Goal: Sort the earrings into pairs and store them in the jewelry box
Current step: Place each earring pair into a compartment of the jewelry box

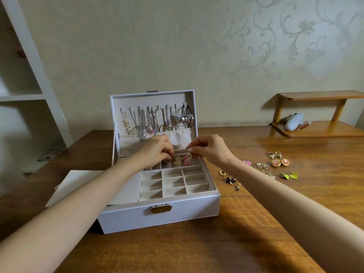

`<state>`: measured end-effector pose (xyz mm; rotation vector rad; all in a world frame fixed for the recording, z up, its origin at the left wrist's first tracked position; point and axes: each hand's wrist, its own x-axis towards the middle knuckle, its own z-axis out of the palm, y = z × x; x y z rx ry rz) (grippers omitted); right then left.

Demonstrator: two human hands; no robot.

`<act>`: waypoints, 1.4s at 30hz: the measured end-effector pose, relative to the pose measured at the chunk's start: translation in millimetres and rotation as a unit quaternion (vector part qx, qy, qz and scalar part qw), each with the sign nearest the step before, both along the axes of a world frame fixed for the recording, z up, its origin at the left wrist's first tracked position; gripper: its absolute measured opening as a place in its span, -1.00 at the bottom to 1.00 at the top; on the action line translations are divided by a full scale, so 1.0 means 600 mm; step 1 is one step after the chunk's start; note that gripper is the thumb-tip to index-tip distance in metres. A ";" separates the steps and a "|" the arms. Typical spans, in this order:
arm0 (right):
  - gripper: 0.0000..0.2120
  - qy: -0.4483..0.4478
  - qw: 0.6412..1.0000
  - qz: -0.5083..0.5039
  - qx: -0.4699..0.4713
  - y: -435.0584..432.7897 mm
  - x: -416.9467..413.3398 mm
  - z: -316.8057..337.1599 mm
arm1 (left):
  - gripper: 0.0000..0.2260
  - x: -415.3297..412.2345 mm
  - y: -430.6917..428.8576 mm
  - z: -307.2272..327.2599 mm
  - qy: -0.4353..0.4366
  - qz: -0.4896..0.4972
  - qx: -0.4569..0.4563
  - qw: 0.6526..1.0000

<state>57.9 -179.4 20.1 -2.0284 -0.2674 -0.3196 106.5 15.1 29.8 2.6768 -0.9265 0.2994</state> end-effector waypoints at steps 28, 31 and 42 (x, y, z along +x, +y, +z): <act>-0.92 -0.001 0.999 0.019 -0.047 0.065 0.011 0.012 | -0.82 -0.020 0.043 0.010 0.181 0.000 -0.215 0.960; -0.90 -0.019 0.993 0.015 -0.112 0.067 0.013 0.009 | -0.84 -0.020 0.041 0.009 0.174 0.005 -0.177 0.969; -0.93 -0.057 0.970 0.002 -0.234 0.073 0.019 0.003 | -0.90 -0.021 0.035 0.002 0.093 0.046 -0.015 0.995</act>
